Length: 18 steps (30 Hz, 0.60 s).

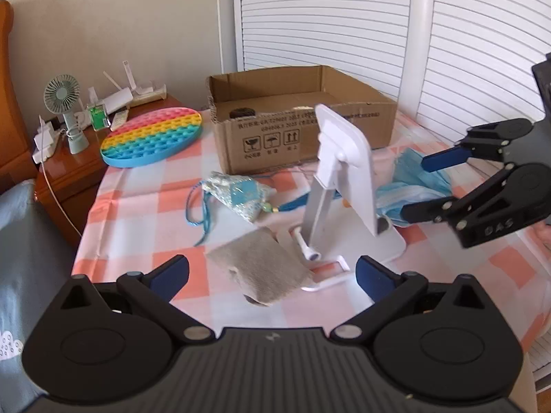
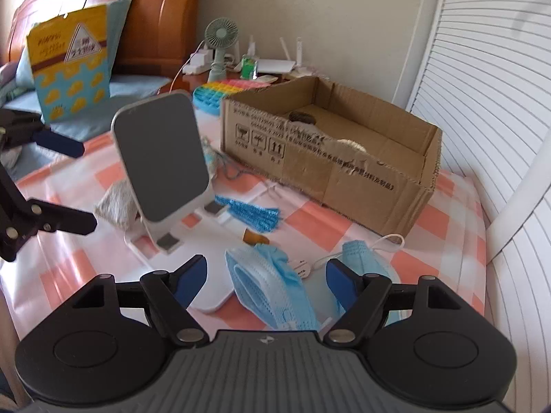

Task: Organize soft objects
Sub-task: 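Close right tool on blue face mask while left tool moves toward beige sachet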

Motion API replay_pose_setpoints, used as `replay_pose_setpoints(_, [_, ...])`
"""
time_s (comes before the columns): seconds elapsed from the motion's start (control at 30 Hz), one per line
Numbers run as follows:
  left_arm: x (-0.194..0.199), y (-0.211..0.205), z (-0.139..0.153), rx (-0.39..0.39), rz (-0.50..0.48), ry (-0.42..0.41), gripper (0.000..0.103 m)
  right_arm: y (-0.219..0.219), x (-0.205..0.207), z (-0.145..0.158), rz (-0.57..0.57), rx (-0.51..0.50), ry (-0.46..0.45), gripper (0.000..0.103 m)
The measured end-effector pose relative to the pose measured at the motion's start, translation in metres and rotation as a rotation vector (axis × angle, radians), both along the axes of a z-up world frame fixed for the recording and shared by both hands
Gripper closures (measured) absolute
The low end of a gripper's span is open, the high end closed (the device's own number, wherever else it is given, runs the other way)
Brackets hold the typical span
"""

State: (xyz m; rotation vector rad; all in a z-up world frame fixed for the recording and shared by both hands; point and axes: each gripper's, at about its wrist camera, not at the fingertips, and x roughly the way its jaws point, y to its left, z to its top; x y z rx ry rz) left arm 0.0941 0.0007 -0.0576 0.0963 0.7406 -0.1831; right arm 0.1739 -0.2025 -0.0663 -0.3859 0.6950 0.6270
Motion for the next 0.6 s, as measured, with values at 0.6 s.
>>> replay_pose_setpoints(0.6, [0.0, -0.007, -0.009, -0.011, -0.005, 0.047, 0.001, 0.003, 0.016, -0.02, 0.082, -0.05, 0.044, 0.054])
